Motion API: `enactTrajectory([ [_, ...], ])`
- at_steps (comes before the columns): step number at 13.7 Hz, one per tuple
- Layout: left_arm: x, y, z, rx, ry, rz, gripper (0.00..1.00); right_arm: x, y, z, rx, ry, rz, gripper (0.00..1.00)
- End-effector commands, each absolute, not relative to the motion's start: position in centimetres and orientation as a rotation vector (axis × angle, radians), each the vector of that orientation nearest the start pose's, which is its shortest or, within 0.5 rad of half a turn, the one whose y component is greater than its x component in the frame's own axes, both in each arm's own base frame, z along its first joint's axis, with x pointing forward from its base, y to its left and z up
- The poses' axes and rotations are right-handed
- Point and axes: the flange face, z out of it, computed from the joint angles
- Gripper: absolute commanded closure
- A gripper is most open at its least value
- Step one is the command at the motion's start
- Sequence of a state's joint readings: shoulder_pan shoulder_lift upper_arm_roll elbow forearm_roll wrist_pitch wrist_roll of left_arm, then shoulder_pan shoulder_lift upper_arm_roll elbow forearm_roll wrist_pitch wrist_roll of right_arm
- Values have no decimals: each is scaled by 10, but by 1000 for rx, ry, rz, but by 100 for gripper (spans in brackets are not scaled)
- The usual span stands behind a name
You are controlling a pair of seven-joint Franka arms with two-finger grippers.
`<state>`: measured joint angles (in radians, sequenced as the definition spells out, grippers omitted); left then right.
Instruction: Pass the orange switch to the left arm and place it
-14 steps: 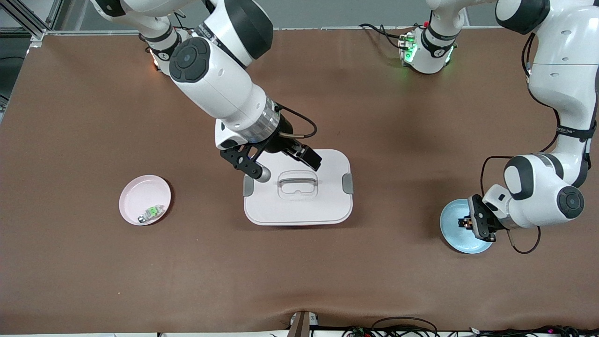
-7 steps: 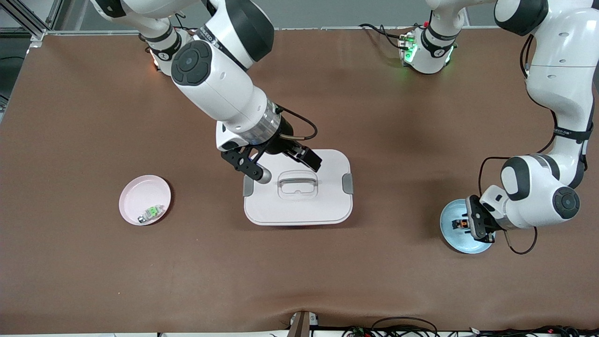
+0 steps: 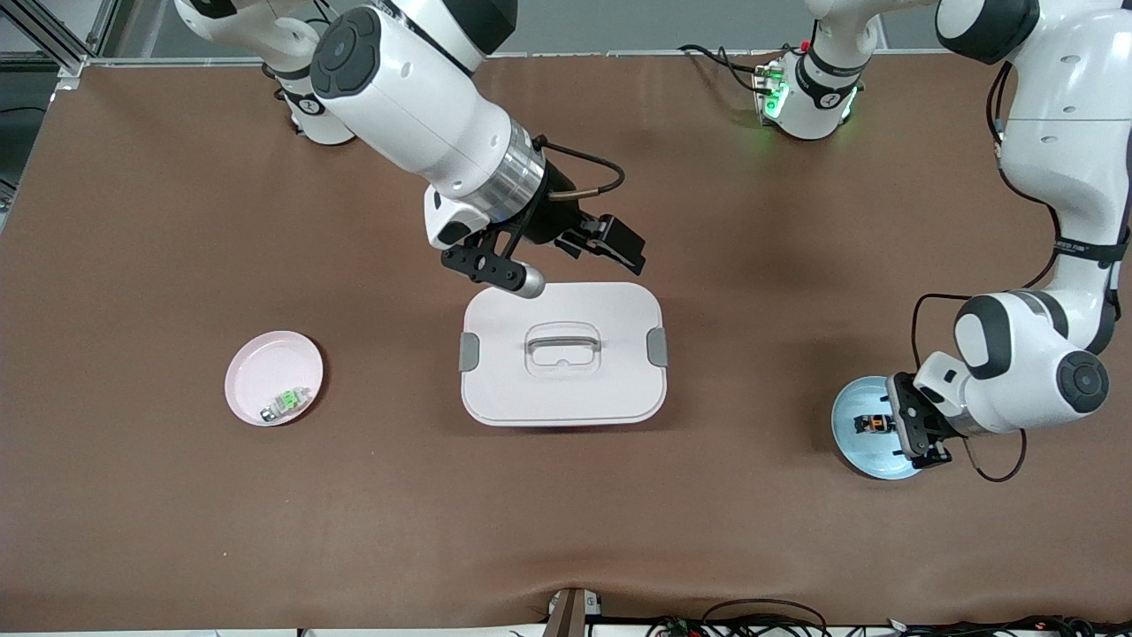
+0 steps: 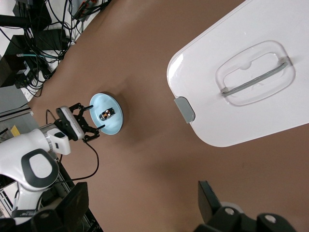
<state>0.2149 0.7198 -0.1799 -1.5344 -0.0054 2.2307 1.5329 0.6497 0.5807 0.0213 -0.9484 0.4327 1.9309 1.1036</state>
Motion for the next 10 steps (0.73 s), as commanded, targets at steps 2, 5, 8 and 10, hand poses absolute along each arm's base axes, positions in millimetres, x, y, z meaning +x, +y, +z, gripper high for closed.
enactTrajectory([
  [2,693,34,303,-2645,1895,-25,0,573,470,593,-2488,574,109,0],
  [5,688,24,342,-2791,1659,-5,0,584,432,586,-2634,234,101,0],
  [8,684,23,375,-2878,1460,-22,0,595,387,595,-2803,-116,-36,0],
  [10,681,23,398,-2937,1297,-48,0,607,348,594,-2847,-348,-28,0],
])
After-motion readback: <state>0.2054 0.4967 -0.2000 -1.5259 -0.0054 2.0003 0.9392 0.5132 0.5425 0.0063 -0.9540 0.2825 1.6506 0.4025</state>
